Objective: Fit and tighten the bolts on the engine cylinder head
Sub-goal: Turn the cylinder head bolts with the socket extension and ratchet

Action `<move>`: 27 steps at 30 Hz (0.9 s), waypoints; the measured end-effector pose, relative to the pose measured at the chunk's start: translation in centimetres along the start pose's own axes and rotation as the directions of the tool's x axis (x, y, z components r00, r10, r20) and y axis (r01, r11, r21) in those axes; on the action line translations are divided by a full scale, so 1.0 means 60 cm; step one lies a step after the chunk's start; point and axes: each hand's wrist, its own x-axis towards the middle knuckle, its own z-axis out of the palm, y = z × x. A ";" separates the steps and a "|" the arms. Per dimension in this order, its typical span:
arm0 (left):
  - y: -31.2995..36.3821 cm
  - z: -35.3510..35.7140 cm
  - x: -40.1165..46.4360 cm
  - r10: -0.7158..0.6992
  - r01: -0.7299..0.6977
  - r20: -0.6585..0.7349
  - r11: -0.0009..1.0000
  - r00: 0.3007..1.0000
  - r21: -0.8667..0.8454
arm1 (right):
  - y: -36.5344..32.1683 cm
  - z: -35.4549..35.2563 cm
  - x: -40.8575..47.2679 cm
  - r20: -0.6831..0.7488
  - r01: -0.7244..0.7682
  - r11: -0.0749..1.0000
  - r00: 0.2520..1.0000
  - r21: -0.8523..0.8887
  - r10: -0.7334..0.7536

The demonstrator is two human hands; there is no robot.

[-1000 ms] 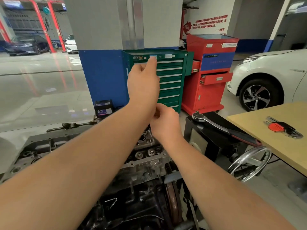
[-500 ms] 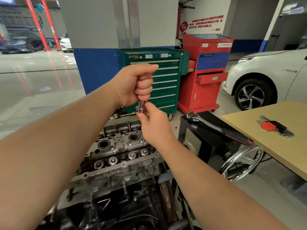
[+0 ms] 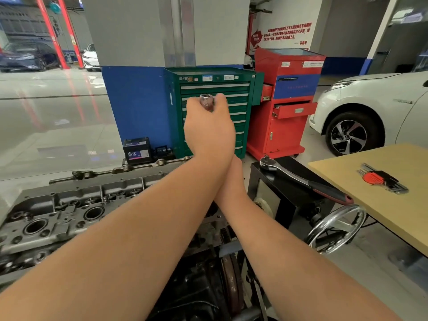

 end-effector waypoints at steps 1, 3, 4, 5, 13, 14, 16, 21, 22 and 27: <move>-0.002 0.000 0.008 0.013 -0.013 -0.005 0.999 1.000 0.033 | 0.003 0.002 0.001 0.076 -0.026 0.993 0.997 -0.116 0.035; -0.004 -0.006 0.024 0.019 -0.019 0.055 1.000 0.998 0.000 | 0.009 -0.009 -0.001 0.085 0.034 0.971 0.996 -0.237 -0.015; -0.007 -0.015 0.038 -0.005 0.015 0.158 0.998 0.987 -0.061 | 0.013 -0.020 -0.008 0.114 0.048 0.992 0.993 -0.116 -0.035; -0.010 -0.028 0.054 -0.032 0.079 0.335 0.989 0.942 -0.129 | 0.025 -0.033 -0.007 0.126 0.071 0.996 0.990 -0.051 -0.064; -0.024 -0.085 0.084 0.068 0.157 0.769 0.964 0.636 -0.216 | 0.196 -0.193 0.047 -0.039 -0.275 0.585 0.923 -0.763 0.383; -0.025 -0.080 0.074 0.080 0.099 0.705 0.973 0.704 -0.209 | 0.214 -0.195 0.044 -0.002 -0.249 0.542 0.910 -0.802 0.415; -0.035 -0.080 0.065 0.110 -0.006 0.568 0.983 0.816 -0.182 | 0.234 -0.196 0.037 0.022 -0.173 0.488 0.930 -0.856 0.368; -0.066 -0.121 0.059 0.147 -0.100 0.516 0.988 0.844 -0.118 | 0.222 -0.175 0.031 0.255 0.118 0.504 0.943 -0.856 0.212; -0.074 -0.127 0.058 0.148 -0.107 0.529 0.988 0.836 -0.107 | 0.215 -0.169 0.027 0.301 0.164 0.504 0.932 -0.848 0.204; -0.109 -0.142 0.051 0.119 -0.096 0.581 0.993 0.805 -0.070 | 0.122 -0.167 0.077 0.133 -0.016 0.866 0.987 -0.500 0.095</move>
